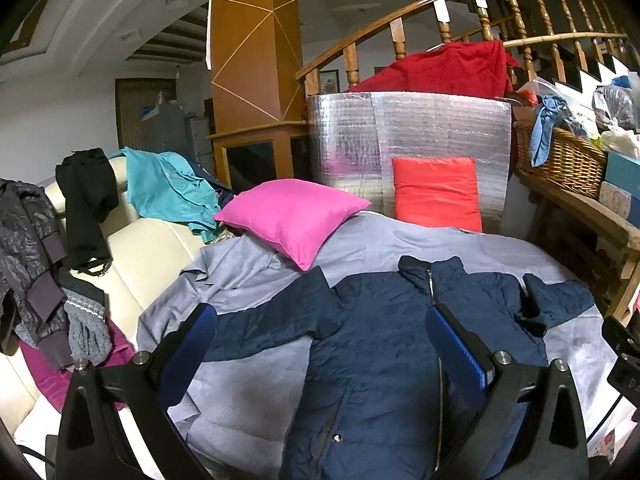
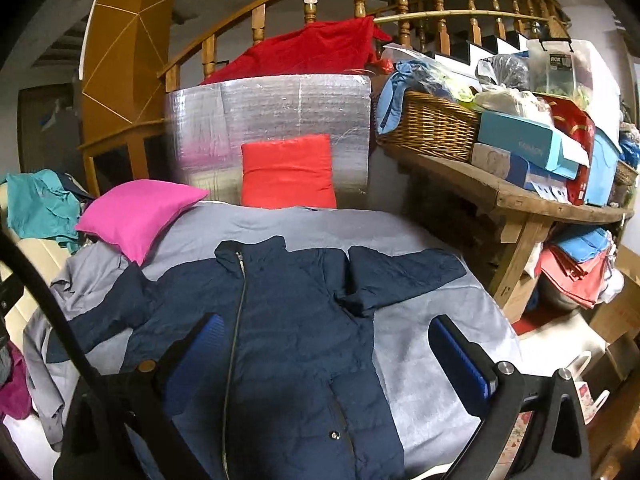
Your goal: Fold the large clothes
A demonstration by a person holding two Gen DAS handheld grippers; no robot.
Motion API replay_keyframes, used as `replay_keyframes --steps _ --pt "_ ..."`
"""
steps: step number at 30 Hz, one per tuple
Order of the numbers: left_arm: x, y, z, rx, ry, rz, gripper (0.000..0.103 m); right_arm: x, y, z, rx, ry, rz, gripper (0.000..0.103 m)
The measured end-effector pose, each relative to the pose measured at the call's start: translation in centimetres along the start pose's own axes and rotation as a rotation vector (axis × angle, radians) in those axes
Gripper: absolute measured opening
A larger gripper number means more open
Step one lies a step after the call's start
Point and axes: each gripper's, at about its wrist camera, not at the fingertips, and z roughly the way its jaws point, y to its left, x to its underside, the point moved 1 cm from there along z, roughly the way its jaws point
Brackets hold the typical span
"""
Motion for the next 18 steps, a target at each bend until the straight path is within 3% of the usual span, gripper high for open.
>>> replay_keyframes --steps 18 --pt "-1.0 -1.5 5.3 -0.009 0.036 0.006 0.103 -2.1 0.1 6.3 -0.042 0.022 0.044 0.103"
